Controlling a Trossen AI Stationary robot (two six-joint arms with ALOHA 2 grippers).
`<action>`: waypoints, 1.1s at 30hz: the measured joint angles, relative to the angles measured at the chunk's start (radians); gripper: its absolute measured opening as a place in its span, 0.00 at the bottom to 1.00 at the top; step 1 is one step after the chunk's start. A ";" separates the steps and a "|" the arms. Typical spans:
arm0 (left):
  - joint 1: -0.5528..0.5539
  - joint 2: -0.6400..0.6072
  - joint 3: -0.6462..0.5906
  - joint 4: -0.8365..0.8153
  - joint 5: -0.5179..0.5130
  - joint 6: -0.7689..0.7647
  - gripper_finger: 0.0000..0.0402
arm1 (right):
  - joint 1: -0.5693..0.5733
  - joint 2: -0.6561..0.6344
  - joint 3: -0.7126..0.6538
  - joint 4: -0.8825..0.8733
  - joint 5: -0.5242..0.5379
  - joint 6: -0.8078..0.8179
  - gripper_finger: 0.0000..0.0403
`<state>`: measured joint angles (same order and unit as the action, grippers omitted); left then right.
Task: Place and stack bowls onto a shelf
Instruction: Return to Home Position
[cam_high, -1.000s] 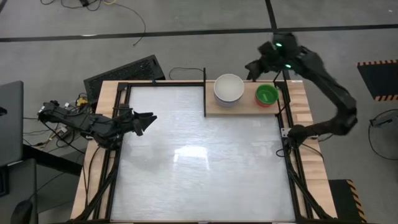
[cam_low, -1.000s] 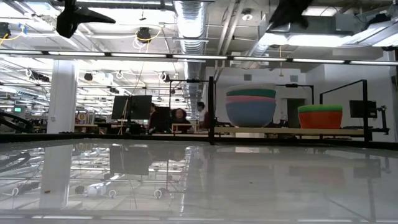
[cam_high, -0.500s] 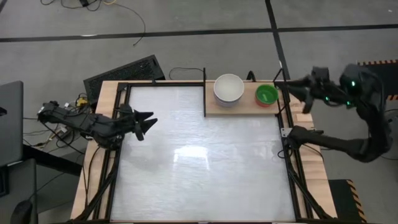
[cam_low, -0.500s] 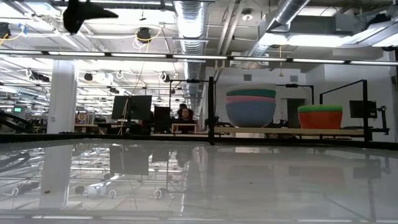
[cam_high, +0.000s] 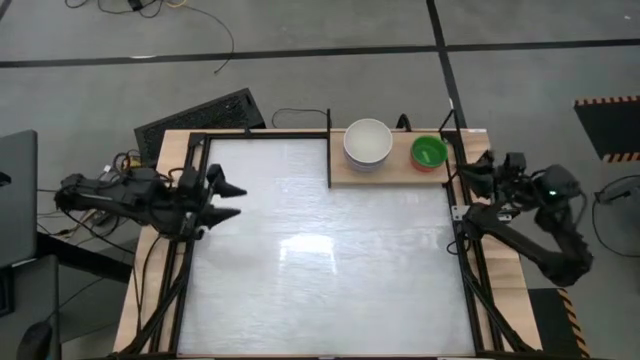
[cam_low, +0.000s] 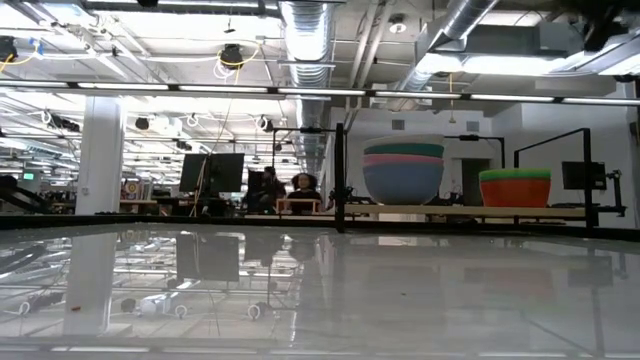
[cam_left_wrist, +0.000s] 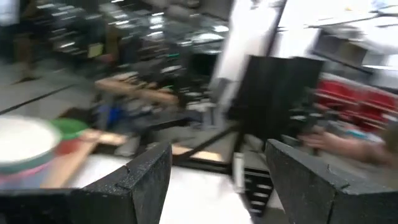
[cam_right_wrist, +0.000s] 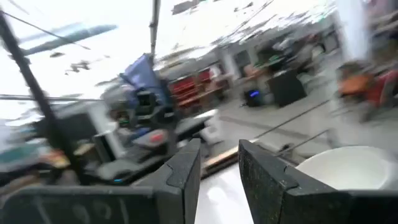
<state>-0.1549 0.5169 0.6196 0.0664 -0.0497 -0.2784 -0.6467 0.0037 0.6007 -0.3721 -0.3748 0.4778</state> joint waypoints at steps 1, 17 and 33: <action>0.004 -0.009 -0.030 0.047 0.044 0.008 0.61 | 0.000 0.004 -0.023 -0.007 -0.033 0.016 0.33; 0.003 -0.081 -0.606 0.608 -0.147 -0.127 0.61 | 0.081 0.000 -0.158 0.114 -0.046 -0.136 0.33; 0.005 -0.299 -0.610 0.422 -0.126 -0.108 0.61 | 0.229 0.001 -0.504 0.382 -0.009 -0.086 0.33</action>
<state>-0.1498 0.2176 0.0098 0.4888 -0.1758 -0.3869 -0.4181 0.0051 0.0969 0.0100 -0.3834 0.3918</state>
